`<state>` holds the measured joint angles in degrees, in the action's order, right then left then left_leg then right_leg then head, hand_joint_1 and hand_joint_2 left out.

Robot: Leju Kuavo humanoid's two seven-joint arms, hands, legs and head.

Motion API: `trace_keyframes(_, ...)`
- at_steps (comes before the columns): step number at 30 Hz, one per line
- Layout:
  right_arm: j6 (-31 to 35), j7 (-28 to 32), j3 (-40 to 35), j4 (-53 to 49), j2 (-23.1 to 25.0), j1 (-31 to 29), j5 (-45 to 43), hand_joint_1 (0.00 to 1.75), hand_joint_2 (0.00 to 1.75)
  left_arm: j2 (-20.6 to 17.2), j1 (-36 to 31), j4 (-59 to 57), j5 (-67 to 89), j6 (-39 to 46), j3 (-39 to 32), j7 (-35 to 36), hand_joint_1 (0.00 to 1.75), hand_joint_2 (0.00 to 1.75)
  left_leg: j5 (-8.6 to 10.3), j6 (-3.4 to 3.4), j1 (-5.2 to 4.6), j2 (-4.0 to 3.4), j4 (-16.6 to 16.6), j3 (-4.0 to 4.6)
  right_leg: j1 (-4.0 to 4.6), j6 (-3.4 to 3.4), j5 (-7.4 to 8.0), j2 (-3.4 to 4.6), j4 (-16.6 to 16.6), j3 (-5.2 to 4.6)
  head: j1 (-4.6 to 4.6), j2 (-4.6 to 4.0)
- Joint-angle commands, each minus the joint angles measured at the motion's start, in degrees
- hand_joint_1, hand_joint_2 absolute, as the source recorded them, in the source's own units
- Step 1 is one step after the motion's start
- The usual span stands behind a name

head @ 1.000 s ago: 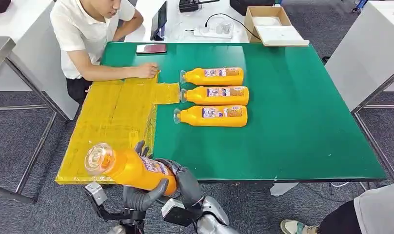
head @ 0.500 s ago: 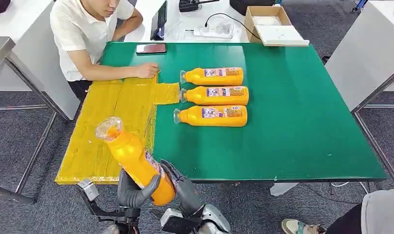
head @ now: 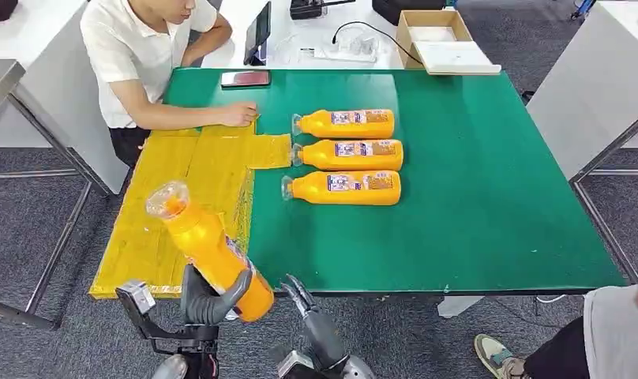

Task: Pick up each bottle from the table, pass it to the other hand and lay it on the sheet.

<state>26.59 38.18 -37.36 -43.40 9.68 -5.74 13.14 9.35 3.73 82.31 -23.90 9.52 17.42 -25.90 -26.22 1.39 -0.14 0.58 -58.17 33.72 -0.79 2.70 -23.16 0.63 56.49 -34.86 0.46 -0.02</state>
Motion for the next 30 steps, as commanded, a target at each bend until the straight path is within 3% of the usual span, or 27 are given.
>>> trace_keyframes(1,7.36,1.82,5.56,-15.14,-5.7,5.52,-3.16,0.0,0.0,-4.4,-9.62,-10.87,23.21,22.86,-5.23,-3.5,1.75,1.75,0.01,-0.08,0.02,0.14,0.09,-0.18,0.03,-0.09,-0.07,-0.23,-0.05,0.22,-0.02,0.0)
trace_keyframes(5,7.91,1.82,6.42,-16.72,-5.77,6.06,-2.14,0.0,0.0,-4.92,-10.36,-12.56,25.78,22.8,-6.12,-3.18,1.75,1.75,0.04,-0.08,-0.02,0.14,0.12,-0.22,0.0,-0.09,-0.05,-0.23,-0.07,0.25,0.0,0.0)
trace_keyframes(6,9.77,1.82,7.05,-19.79,-5.79,6.92,-2.57,0.0,0.0,-5.47,-11.6,-14.89,31.8,26.83,-6.26,-1.18,1.75,1.75,0.01,-0.1,0.02,0.17,0.12,-0.3,0.04,-0.12,-0.08,-0.28,-0.09,0.35,0.02,0.0)
trace_keyframes(7,10.91,1.82,7.79,-22.61,-5.63,7.6,-3.32,0.0,0.0,-6.76,-14.18,-19.57,40.36,30.48,-5.66,1.04,1.75,1.75,0.0,-0.11,0.05,0.19,0.12,-0.32,0.07,-0.13,-0.09,-0.3,-0.1,0.39,0.04,0.0)
trace_keyframes(11,9.3,1.82,8.37,-29.8,-3.81,9.12,-5.04,0.0,0.0,-6.86,-23.23,-33.05,51.45,29.33,-7.68,5.19,1.75,1.75,0.05,-0.15,0.05,0.2,0.11,-0.27,0.06,-0.16,-0.06,-0.32,-0.02,0.31,0.0,0.0)
trace_keyframes(14,7.97,1.82,6.37,-33.19,-3.03,9.47,-6.2,0.0,0.0,-7.75,-30.78,-44.78,61.73,29.38,-5.41,10.65,1.75,1.75,0.07,-0.15,0.05,0.25,0.05,-0.16,0.06,-0.13,-0.03,-0.24,0.0,0.21,0.0,0.0)
trace_keyframes(18,5.69,1.82,5.23,-32.59,-2.28,8.36,-6.97,0.0,0.0,-10.23,-39.04,-59.58,70.24,23.04,-3.22,19.25,1.75,1.75,0.07,-0.19,0.06,0.21,0.04,-0.24,0.07,-0.15,-0.07,-0.33,0.03,0.29,0.02,0.0)
trace_keyframes(21,4.78,1.82,6.07,-30.87,-2.03,7.95,-7.91,0.0,0.0,-11.68,-40.57,-63.41,73.45,19.3,-1.88,22.58,1.75,1.75,0.11,-0.14,0.07,-0.02,0.05,-0.17,0.06,-0.08,0.03,-0.04,0.04,0.18,0.0,0.0)
trace_keyframes(25,4.78,1.82,6.07,-30.87,-2.03,7.95,-7.91,0.0,0.0,-11.68,-40.57,-63.41,73.45,19.3,-1.88,22.58,1.75,1.75,0.06,-0.18,0.08,-0.22,0.11,-0.46,0.06,-0.12,0.03,0.14,0.04,0.42,0.02,0.0)
trace_keyframes(30,3.63,1.82,6.9,-29.96,-1.62,7.8,-8.59,0.0,0.0,-11.86,-40.9,-64.48,75.54,13.12,-0.6,23.97,1.75,1.75,0.07,-0.21,0.04,-0.21,0.07,-0.49,0.03,-0.09,0.05,0.12,0.08,0.36,0.0,0.0)
